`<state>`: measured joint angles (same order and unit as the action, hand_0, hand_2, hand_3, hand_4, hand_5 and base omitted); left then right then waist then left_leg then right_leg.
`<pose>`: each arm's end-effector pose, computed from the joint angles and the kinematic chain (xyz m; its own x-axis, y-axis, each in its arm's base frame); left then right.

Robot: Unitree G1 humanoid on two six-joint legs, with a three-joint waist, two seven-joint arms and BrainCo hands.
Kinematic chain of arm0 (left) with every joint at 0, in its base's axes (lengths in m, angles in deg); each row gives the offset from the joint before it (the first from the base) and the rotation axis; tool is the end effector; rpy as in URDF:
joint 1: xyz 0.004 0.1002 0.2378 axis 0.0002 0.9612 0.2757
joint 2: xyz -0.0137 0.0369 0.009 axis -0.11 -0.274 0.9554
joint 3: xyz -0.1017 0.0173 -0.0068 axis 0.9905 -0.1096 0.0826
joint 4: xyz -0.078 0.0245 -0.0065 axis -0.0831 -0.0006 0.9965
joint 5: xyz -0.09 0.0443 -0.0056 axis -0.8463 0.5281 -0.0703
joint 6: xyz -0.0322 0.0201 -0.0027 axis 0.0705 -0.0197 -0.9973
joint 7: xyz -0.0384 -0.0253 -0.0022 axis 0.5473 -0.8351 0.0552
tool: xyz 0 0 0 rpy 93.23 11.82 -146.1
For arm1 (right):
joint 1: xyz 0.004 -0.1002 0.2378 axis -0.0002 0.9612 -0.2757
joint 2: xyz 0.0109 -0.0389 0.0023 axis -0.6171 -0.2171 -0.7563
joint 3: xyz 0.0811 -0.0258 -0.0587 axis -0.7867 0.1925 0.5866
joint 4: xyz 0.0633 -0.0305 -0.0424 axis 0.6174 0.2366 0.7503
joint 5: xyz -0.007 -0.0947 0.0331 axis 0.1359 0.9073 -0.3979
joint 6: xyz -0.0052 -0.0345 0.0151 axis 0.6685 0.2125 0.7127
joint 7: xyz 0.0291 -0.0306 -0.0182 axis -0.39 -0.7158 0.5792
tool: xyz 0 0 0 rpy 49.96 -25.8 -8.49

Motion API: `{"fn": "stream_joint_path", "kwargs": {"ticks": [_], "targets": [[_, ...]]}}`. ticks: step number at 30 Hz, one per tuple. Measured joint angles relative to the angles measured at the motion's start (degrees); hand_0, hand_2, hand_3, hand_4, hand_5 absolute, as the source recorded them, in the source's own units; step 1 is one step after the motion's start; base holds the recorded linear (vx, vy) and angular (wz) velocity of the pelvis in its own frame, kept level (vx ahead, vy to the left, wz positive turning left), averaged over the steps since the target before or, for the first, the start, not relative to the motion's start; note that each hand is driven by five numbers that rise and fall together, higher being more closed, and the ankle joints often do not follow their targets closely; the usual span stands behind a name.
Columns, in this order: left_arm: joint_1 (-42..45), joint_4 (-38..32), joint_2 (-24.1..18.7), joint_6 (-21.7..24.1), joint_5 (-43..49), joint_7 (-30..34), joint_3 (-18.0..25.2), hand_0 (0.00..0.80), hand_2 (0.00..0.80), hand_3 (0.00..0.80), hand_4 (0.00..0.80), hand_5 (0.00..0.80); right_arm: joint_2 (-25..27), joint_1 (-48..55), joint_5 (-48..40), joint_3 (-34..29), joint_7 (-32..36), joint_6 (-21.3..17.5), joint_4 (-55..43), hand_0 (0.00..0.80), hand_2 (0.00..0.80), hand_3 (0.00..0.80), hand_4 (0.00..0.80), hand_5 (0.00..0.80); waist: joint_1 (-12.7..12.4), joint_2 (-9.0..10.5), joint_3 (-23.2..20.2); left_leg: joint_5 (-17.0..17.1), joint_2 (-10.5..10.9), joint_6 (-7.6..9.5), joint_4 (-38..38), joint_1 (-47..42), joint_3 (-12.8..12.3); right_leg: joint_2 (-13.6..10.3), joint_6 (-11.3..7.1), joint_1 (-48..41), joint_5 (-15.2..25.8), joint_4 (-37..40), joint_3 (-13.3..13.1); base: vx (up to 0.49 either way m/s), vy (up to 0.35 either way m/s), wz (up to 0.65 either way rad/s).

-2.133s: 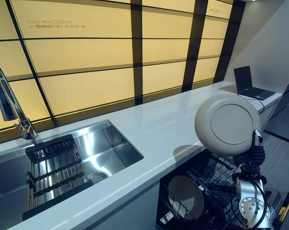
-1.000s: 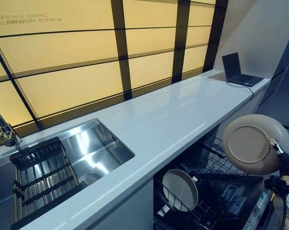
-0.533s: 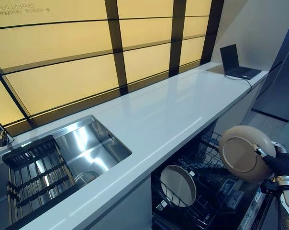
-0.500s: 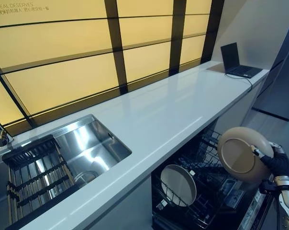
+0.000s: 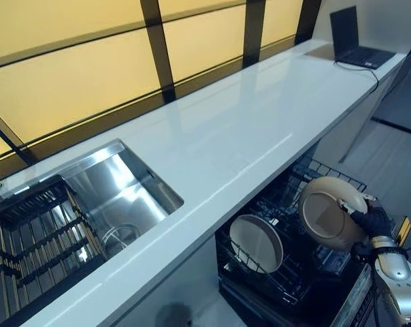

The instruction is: Take plates into dishwasher

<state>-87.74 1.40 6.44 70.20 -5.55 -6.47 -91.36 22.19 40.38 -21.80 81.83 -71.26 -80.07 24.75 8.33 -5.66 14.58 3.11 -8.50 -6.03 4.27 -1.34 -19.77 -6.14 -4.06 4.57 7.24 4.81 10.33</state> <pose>0.1122 0.2093 -0.1057 0.5155 0.0281 -0.8564 0.2610 0.9468 0.1882 0.2331 -0.3038 0.1175 0.9098 -0.2927 0.2943 0.3749 0.8838 -0.2798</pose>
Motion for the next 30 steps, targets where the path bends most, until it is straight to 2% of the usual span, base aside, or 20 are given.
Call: {"fn": "stream_joint_path", "kwargs": {"ticks": [3,6,10,18,30], "targets": [[-1.1,-0.2,-0.1,0.3,-0.1,-0.4,-0.1,0.0,0.0,0.0,0.0,0.0,1.4,-1.9,1.6,1.0,-1.1,0.7,1.4,0.8,0.8,0.8,0.8,0.8,-0.3,-0.89,1.4,0.0,0.0,-0.01,0.2,0.2,1.1,-0.1,-0.01,0.0,0.0,0.0,0.3,-0.025,-0.01,0.02],[-1.4,-1.7,-0.4,0.5,-0.1,-0.4,-1.2,0.0,0.0,0.0,0.0,0.0,3.5,-3.2,3.3,1.0,-2.7,1.5,3.5,0.8,0.8,0.8,0.8,0.8,-1.3,-1.72,2.6,0.0,0.0,-0.01,0.1,0.4,1.2,-0.1,-0.01,0.2,0.0,0.0,0.3,-0.05,-0.021,0.01],[-2.1,-2.1,-0.6,0.5,-0.6,-0.4,-1.7,0.0,0.0,0.0,0.0,0.0,5.0,-6.6,6.1,1.0,-4.6,3.1,5.3,0.8,0.8,0.8,0.8,0.8,-1.5,-2.37,4.2,0.1,0.1,-0.11,-0.1,1.4,1.5,-0.2,0.0,1.3,0.0,-0.7,0.5,-0.025,-0.01,0.02],[-4.1,-2.9,-0.8,0.5,-1.2,-0.4,-1.7,0.0,0.0,0.0,0.0,0.0,7.6,-10.8,12.9,3.5,-6.9,7.5,5.4,0.8,0.8,0.8,0.8,0.8,-1.5,-2.72,7.1,0.1,0.1,-0.12,-0.4,2.0,2.0,-0.4,0.02,1.7,-0.1,-1.1,0.9,-0.009,-0.009,0.01],[-5.1,-3.9,-1.2,0.4,-1.5,-0.3,-1.7,0.0,0.0,0.0,0.0,0.0,9.6,-13.5,18.6,7.4,-5.4,11.2,5.5,0.8,0.8,0.8,0.8,0.8,-2.7,-2.87,8.6,0.1,0.1,-0.14,-1.0,2.2,2.7,-0.6,0.1,1.8,-0.2,-2.0,1.1,-0.01,-0.016,0.0]]}}
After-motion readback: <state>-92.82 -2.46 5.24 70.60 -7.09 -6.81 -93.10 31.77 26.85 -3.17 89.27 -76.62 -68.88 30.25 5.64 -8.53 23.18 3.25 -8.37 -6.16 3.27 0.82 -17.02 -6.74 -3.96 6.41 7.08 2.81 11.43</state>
